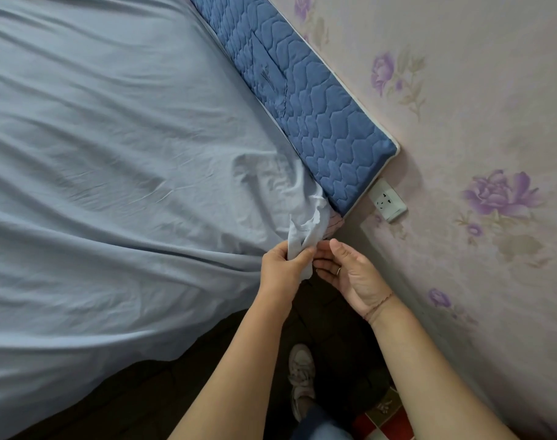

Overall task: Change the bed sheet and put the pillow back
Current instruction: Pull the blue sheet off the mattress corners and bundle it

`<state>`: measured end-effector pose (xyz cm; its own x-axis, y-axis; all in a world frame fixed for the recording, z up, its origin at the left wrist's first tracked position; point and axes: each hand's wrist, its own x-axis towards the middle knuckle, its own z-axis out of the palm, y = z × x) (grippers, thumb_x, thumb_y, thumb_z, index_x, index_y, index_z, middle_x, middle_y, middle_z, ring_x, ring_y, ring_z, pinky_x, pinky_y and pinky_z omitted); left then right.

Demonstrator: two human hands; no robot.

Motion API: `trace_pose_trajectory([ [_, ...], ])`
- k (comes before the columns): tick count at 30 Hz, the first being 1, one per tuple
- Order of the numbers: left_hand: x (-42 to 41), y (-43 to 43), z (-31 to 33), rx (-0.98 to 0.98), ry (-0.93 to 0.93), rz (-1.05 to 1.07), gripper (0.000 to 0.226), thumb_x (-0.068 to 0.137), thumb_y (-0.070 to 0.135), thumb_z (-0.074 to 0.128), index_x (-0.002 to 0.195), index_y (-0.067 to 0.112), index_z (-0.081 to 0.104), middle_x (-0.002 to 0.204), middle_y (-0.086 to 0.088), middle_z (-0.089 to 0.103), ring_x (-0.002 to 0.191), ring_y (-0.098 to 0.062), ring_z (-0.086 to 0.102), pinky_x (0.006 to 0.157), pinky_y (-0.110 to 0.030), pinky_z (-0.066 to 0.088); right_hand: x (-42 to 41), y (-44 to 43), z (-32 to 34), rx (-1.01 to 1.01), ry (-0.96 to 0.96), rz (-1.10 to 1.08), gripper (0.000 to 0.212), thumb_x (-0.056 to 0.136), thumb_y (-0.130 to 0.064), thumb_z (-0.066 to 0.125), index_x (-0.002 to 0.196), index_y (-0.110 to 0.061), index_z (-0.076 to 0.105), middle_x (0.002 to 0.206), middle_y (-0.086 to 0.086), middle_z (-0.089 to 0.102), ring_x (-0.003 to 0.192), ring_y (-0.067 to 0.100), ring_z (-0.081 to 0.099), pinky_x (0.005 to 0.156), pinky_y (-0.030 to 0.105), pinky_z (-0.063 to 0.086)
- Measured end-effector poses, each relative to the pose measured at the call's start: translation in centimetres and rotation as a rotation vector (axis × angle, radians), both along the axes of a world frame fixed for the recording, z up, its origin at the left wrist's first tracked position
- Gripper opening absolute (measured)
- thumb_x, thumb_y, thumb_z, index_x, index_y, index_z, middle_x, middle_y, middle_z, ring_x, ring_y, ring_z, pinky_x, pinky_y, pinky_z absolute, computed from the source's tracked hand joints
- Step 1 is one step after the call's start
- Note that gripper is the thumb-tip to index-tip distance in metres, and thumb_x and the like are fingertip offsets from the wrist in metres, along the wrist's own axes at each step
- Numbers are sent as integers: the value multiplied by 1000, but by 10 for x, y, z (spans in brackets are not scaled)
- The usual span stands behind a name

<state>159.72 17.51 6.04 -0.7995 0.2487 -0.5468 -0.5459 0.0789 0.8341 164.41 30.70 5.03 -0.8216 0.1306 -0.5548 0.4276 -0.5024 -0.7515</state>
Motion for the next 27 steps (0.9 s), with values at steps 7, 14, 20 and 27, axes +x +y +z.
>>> trace_pose_trajectory([
  [7, 9, 4, -4, -45, 103, -233, 23, 89, 4, 63, 77, 22, 73, 76, 6, 69, 70, -1, 60, 68, -22, 53, -27, 0, 11, -35, -178, -81, 35, 93, -41, 55, 103, -8, 64, 92, 13, 72, 80, 16, 71, 75, 26, 57],
  [14, 11, -5, 2, 82, -66, -282, 35, 78, 36, 78, 109, 24, 65, 100, 4, 69, 92, -8, 65, 81, -22, 50, -34, 4, 8, 55, -144, -171, 9, 90, -11, 63, 96, -8, 69, 88, 11, 70, 77, 21, 68, 72, 34, 59],
  [20, -29, 0, 2, 124, -332, -11, 97, 53, 80, 70, 125, 16, 59, 121, -11, 67, 112, -29, 63, 103, -48, 46, -23, -20, 36, -41, -36, -27, 28, 83, -17, 64, 109, -8, 68, 103, 13, 73, 91, 24, 71, 70, 33, 59],
  [27, -64, 9, 14, -46, -335, -51, 53, 83, 36, 74, 119, 0, 59, 100, -14, 68, 93, -27, 67, 86, -37, 56, 9, -42, 50, -106, -26, 160, 36, 82, -17, 63, 115, -2, 64, 114, 21, 67, 104, 29, 65, 90, 39, 54],
])
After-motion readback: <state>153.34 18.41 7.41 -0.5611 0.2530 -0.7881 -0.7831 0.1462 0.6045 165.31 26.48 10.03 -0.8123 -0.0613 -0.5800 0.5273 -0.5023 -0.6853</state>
